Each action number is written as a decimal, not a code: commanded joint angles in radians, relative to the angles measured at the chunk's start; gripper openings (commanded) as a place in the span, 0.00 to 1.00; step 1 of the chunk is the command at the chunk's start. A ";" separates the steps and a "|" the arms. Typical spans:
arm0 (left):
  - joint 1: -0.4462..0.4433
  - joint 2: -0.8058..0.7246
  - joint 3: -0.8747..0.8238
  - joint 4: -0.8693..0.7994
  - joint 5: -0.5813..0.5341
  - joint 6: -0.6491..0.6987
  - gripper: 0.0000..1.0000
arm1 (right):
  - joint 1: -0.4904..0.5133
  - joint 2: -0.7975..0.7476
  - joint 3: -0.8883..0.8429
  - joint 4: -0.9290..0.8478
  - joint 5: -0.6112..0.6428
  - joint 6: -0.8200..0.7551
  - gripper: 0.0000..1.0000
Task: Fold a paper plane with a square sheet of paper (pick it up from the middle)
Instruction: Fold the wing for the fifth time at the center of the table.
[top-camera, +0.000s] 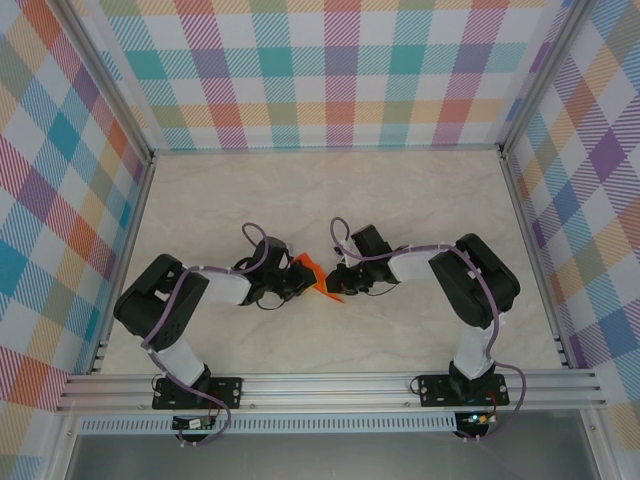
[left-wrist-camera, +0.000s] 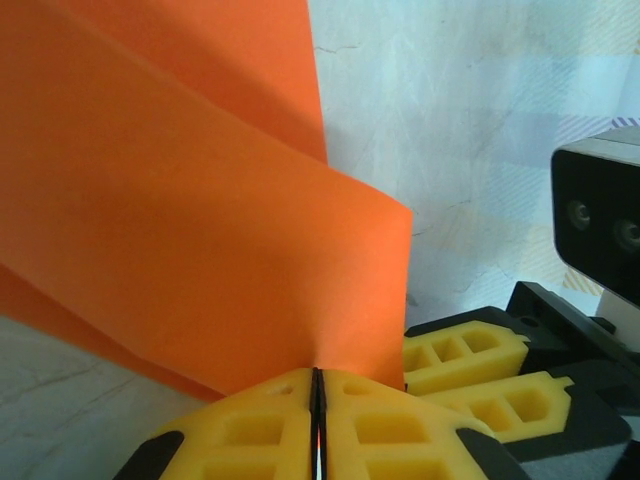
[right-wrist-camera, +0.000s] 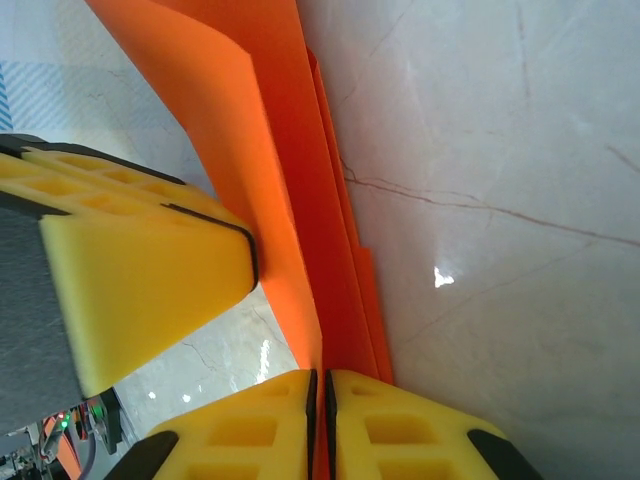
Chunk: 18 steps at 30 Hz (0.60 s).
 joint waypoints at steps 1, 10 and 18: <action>-0.015 0.017 0.014 0.008 -0.018 -0.008 0.10 | 0.003 0.038 0.011 -0.032 0.011 -0.014 0.14; -0.015 0.008 0.000 -0.058 -0.073 -0.016 0.09 | -0.001 -0.006 0.026 -0.054 -0.018 -0.009 0.23; -0.015 0.014 0.000 -0.060 -0.073 -0.016 0.09 | -0.001 -0.057 0.060 -0.204 0.027 -0.077 0.25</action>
